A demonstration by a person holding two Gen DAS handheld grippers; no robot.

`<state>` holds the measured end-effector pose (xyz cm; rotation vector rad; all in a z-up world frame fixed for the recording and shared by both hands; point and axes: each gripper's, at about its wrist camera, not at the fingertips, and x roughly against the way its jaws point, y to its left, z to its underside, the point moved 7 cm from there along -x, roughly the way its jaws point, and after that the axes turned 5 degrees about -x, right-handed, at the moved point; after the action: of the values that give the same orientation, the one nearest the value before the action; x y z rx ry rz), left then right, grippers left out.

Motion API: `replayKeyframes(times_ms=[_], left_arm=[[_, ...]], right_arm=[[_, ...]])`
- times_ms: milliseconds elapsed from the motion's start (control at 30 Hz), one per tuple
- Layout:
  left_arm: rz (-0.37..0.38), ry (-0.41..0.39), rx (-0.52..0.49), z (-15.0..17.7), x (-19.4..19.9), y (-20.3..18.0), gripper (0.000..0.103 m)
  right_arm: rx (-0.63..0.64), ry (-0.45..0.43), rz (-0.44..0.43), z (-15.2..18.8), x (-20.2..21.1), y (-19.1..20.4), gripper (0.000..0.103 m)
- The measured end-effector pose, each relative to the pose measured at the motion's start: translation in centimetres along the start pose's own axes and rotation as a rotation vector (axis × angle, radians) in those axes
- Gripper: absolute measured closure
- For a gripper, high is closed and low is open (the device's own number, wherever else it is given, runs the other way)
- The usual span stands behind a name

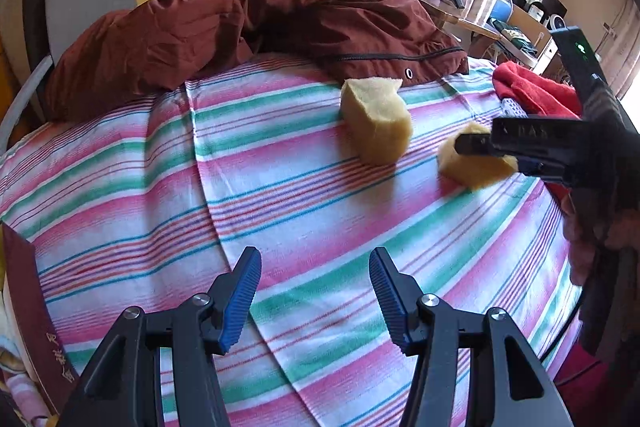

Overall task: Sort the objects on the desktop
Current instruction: 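Grasp a sponge cube with the right tool while the left tool grasps another sponge cube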

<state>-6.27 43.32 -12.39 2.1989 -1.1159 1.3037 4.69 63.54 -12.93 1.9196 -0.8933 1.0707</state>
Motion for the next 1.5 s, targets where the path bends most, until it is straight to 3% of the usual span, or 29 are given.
replayKeyframes(times_ms=[367, 833, 967, 1167, 1300, 1500], left_arm=[[0.037, -0.016, -0.003, -5.3, -2.4, -1.1, 0.046], [0.040, -0.035, -0.068, -11.1, -6.4, -5.1, 0.042], [0.048, -0.074, -0.066, -11.5, -5.7, -5.4, 0.042], [0.119, -0.073, 0.042, -11.2, -5.1, -4.3, 0.042], [0.128, -0.072, 0.058, -11.3, -5.2, -4.6, 0.041], [0.059, 0.005, 0.016, -10.5, -7.8, -5.0, 0.041]], right_arm=[[0.027, -0.075, 0.041, -1.7, 2.0, 0.0, 0.049], [0.033, -0.082, 0.046, -1.8, 2.5, -0.3, 0.049], [0.007, -0.092, 0.038, -2.0, 2.8, -0.8, 0.049], [0.012, -0.094, 0.053, -2.0, 3.0, -0.9, 0.049], [-0.019, -0.112, 0.061, -2.2, 3.6, -1.7, 0.049], [-0.014, -0.111, 0.051, -2.2, 3.6, -1.6, 0.049]])
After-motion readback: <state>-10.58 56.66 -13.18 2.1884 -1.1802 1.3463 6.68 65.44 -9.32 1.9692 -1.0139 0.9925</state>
